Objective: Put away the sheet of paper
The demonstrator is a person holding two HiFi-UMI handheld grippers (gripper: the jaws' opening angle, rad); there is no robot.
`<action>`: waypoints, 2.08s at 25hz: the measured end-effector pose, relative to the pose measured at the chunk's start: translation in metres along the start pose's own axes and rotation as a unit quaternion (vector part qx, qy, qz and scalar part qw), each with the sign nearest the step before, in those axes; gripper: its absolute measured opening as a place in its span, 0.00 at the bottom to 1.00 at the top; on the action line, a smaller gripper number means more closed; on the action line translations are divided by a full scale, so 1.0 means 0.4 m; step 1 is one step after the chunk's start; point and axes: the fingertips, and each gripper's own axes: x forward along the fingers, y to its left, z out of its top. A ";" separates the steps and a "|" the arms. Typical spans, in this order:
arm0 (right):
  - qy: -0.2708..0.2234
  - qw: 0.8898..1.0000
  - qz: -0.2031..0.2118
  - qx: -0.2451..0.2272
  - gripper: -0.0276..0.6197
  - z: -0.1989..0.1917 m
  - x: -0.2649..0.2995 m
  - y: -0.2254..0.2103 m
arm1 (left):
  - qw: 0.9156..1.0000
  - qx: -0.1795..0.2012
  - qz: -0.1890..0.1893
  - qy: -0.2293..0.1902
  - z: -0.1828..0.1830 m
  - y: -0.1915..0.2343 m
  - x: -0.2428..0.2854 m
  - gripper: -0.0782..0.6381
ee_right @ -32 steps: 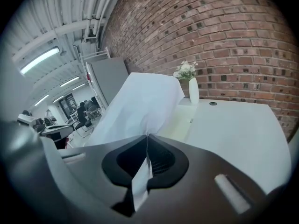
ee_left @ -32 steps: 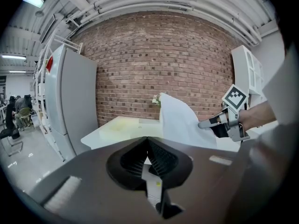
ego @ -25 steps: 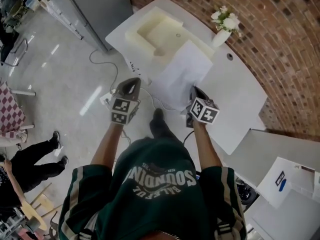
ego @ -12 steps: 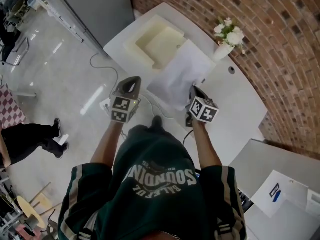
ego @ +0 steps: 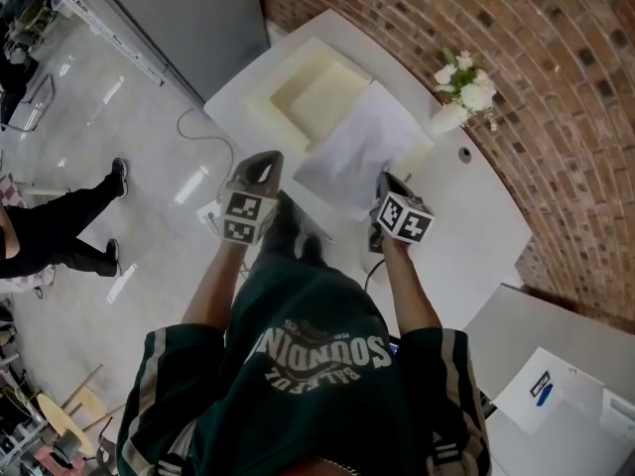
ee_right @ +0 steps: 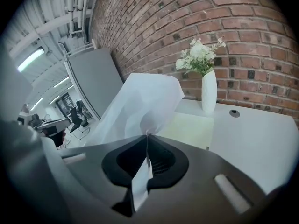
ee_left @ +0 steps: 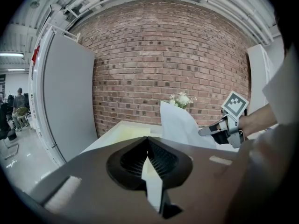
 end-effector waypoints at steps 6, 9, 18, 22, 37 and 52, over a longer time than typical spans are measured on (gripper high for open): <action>0.010 1.000 -0.027 0.010 0.05 0.040 0.083 -0.017 | 1.000 -0.002 -0.024 0.009 0.010 0.065 0.094 0.12; 0.013 0.999 -0.041 0.021 0.05 0.059 0.124 -0.029 | 0.999 -0.003 -0.035 0.016 0.017 0.101 0.139 0.12; 0.022 0.995 -0.081 0.059 0.05 0.089 0.215 -0.058 | 0.998 -0.003 -0.060 0.037 0.022 0.181 0.243 0.12; 0.028 0.991 -0.110 0.069 0.05 0.091 0.238 -0.090 | 0.996 -0.004 -0.072 0.043 0.022 0.198 0.280 0.12; 0.089 0.977 -0.174 0.081 0.05 0.000 0.289 -0.164 | 0.992 -0.007 -0.106 0.066 -0.005 0.209 0.361 0.12; 0.160 0.967 -0.178 0.082 0.05 -0.075 0.368 -0.143 | 0.991 -0.023 -0.105 0.079 -0.046 0.247 0.375 0.12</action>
